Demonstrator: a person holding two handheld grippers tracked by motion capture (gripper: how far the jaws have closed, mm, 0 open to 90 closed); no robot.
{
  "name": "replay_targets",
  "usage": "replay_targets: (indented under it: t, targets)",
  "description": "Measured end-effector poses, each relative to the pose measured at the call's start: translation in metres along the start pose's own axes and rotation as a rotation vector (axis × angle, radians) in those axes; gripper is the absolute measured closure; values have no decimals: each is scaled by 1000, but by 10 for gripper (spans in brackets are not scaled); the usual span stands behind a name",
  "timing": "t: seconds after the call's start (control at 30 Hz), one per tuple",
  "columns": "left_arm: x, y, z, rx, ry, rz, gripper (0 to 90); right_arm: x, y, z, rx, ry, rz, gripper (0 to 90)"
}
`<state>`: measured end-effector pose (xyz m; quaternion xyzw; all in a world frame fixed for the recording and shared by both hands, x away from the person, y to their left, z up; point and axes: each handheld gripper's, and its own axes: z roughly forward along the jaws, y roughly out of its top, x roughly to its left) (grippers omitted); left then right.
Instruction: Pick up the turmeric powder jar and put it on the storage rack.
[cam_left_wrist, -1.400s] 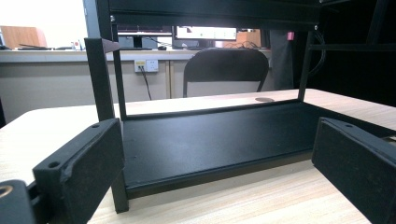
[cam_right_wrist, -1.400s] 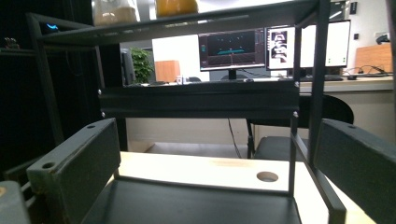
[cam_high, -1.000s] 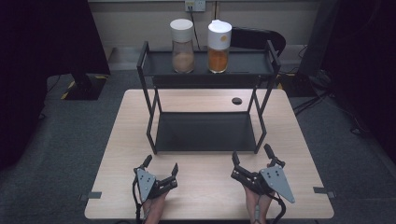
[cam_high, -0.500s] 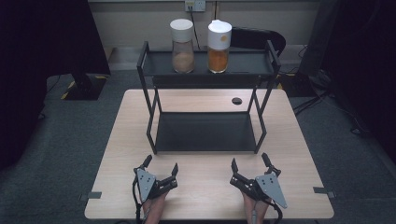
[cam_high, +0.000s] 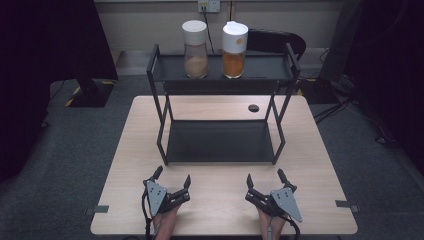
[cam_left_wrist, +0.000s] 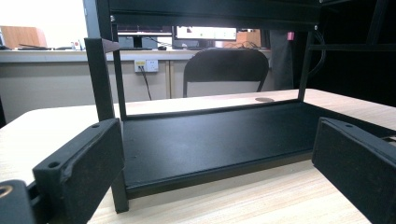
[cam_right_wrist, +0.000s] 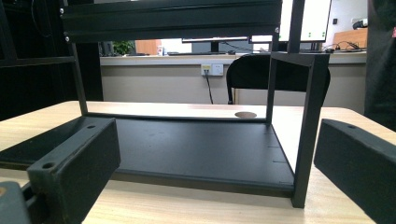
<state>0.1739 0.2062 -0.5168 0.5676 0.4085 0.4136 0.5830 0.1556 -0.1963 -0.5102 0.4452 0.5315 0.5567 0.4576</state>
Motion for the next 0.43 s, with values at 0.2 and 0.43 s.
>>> replay_targets:
  t: [0.2,0.43]
  targets:
    - [0,0,0,0,0,0,19,0,-3,1,17,-3,1,0]
    - [0,0,0,0,0,0,20,1,-5,0,14,-10,-10,0]
